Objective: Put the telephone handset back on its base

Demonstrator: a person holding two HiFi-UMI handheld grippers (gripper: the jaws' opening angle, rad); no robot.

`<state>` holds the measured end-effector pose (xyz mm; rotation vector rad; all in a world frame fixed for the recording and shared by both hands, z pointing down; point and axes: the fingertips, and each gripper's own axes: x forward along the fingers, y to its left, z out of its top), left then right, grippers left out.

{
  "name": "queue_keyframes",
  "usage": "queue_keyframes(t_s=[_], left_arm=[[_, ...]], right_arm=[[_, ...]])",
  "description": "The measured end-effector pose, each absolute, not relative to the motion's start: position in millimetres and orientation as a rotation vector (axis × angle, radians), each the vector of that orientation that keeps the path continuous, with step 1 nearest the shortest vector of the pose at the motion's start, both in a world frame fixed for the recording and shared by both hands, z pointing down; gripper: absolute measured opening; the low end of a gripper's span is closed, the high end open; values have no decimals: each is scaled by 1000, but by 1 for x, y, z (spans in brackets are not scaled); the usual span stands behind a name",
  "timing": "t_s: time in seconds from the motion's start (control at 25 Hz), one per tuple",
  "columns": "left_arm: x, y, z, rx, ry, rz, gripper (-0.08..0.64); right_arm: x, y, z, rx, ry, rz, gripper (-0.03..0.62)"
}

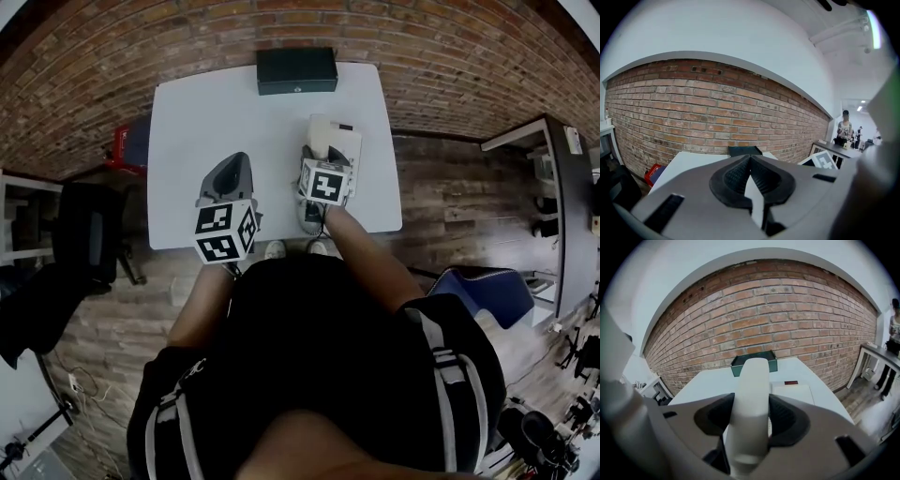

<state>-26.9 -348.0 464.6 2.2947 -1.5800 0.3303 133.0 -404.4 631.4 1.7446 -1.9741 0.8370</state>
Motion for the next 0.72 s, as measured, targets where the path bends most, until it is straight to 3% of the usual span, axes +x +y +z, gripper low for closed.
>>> queue_keyframes(t_s=[0.72], left_arm=[[-51,-338,472,2219,-1655,379,2]], right_arm=[[142,-417,691,1720,-1835,911,207]])
